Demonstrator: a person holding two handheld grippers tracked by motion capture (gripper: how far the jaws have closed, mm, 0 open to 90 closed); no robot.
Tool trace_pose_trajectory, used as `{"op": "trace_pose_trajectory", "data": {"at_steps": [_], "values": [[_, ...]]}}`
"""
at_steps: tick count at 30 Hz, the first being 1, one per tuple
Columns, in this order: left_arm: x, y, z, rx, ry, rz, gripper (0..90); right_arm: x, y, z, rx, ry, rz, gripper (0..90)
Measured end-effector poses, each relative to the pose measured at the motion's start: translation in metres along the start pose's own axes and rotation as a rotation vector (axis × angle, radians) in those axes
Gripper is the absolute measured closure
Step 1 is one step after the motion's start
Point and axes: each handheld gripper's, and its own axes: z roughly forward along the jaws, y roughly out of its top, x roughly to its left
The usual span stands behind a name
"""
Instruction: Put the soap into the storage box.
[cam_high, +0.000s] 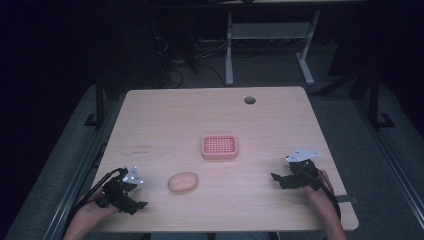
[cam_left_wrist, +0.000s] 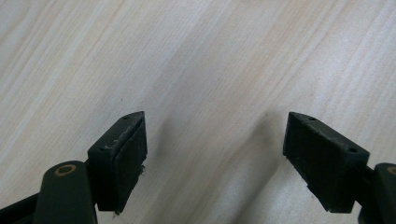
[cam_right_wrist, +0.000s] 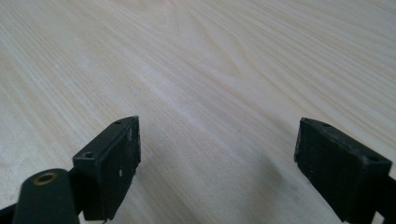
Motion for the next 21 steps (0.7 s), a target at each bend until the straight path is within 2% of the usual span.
{"op": "trace_pose_trajectory", "data": {"at_steps": [8,11,21], "values": [[-0.003,0.008,-0.001,-0.006,-0.003,0.016,21.9,0.001,0.0,-0.003,-0.014,-0.005,0.002,13.9],[-0.004,0.015,0.001,0.002,-0.008,0.04,21.9,0.001,0.0,-0.003,-0.012,-0.002,0.006,13.9],[-0.006,0.032,0.006,0.011,-0.021,0.08,21.9,-0.001,-0.001,-0.003,-0.015,-0.003,0.014,13.9]]}}
